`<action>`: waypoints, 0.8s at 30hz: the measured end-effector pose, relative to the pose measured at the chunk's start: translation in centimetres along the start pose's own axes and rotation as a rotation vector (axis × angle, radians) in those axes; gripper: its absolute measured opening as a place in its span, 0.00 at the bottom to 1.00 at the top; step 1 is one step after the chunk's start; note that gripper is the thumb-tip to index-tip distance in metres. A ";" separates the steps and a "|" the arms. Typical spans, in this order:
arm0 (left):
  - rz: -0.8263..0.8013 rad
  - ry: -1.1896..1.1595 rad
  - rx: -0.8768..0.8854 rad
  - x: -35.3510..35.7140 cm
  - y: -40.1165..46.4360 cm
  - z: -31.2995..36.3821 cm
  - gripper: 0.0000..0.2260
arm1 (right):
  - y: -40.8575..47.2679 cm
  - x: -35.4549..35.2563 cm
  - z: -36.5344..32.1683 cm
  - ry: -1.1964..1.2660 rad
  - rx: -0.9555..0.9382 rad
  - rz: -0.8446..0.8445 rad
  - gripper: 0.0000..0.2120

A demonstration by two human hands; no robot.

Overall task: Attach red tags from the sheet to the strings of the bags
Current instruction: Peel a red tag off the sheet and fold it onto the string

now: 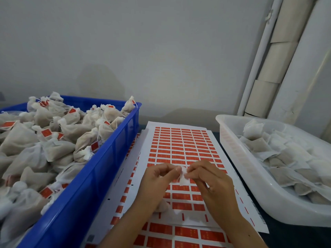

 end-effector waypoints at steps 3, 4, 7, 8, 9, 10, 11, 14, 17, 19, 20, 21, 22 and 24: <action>0.030 -0.016 -0.035 -0.3 0.2 -0.2 0.03 | -0.1 -0.1 0.1 0.038 0.030 -0.020 0.26; 0.039 -0.017 -0.047 -0.4 0.2 -0.2 0.03 | -0.1 -0.1 0.3 0.055 0.045 -0.016 0.22; 0.027 -0.011 -0.069 -0.6 0.3 -0.1 0.03 | 0.0 -0.2 0.9 0.099 0.079 0.005 0.05; 0.018 -0.008 -0.070 -0.6 0.3 -0.1 0.03 | 0.0 -0.2 1.0 0.117 0.088 0.007 0.04; 0.011 -0.003 -0.068 -0.7 0.3 0.0 0.03 | -0.1 -0.1 1.1 0.137 0.097 0.004 0.04; 0.005 0.004 -0.062 -0.7 0.3 0.0 0.03 | -0.1 -0.1 1.2 0.148 0.107 0.003 0.04; -0.002 0.011 -0.055 -0.7 0.3 0.0 0.02 | -0.1 -0.1 1.2 0.153 0.116 0.003 0.04; -0.039 0.032 -0.035 -0.7 0.3 0.2 0.01 | -0.2 -0.1 1.3 0.162 0.137 -0.004 0.04; -0.056 0.053 -0.034 -0.7 0.3 0.3 0.01 | -0.1 -0.1 1.3 0.160 0.152 -0.018 0.03; -0.041 0.046 -0.046 -0.7 0.3 0.2 0.02 | -0.1 -0.3 1.1 0.124 0.148 -0.011 0.03; -0.029 0.036 -0.054 -0.8 0.2 0.2 0.02 | -0.1 -0.3 1.1 0.093 0.136 -0.003 0.04; -0.019 0.031 -0.059 -0.8 0.2 0.1 0.02 | -0.1 -0.4 1.0 0.069 0.129 0.005 0.06; -0.015 0.036 -0.061 -0.9 0.2 0.1 0.03 | -0.1 -0.4 1.0 0.061 0.126 0.004 0.07; -0.015 0.054 -0.061 -0.9 0.3 0.0 0.03 | 0.0 -0.5 1.0 0.058 0.127 -0.003 0.08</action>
Point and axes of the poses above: each hand's wrist, its own y-axis towards the middle knuckle, its own x-axis out of the palm, z = x × y, the point moved 4 cm from there along y, towards the middle knuckle, and after that the axes turned 11 degrees about x, right-handed, at the moved point
